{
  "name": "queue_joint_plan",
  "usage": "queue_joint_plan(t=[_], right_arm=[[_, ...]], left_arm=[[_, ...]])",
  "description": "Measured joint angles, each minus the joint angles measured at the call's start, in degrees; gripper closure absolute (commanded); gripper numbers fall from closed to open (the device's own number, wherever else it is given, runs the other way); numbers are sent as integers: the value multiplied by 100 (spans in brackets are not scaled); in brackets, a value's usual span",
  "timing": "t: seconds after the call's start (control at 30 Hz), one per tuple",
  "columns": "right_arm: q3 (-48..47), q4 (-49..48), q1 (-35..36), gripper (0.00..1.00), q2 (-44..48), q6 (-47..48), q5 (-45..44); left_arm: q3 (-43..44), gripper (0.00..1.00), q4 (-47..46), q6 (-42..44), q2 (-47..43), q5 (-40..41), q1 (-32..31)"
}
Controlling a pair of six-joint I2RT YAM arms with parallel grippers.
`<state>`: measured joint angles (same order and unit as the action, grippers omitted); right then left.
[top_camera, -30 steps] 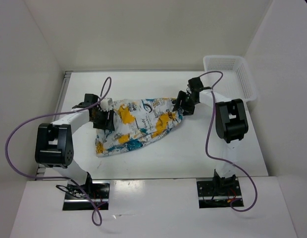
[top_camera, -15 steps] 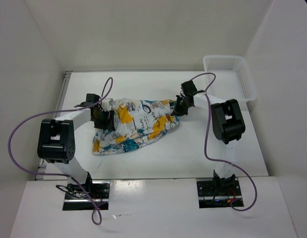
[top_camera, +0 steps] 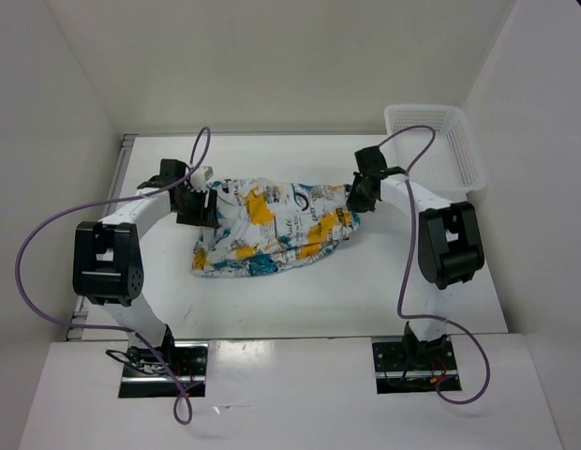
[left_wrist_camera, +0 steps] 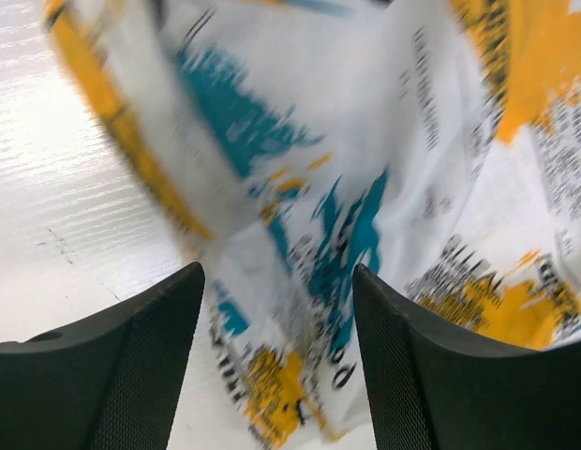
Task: Fold and stack the shorts
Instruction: Fold the shorts
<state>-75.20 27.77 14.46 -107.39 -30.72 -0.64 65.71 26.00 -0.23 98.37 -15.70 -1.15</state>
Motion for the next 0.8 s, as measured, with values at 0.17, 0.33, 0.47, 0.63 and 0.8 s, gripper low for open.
queue_joint_plan(t=[0.17,0.33,0.47,0.63,0.8], right_arm=[[20,304,-118,100,599,107,-713],[-219,636,-120,100,741,210,-1003],[-356,688,-111,90,741,227,-997],[-299,809,-109,78,739,181,-540],[133,901,-109,36,739,144,-96]], left_arm=[[4,31,-17,-2,39,-66,0],[20,32,-251,-2,402,-70,0],[195,33,-382,-9,765,-142,0],[310,33,-505,-4,817,-160,0],[310,31,-494,-4,852,-210,0]])
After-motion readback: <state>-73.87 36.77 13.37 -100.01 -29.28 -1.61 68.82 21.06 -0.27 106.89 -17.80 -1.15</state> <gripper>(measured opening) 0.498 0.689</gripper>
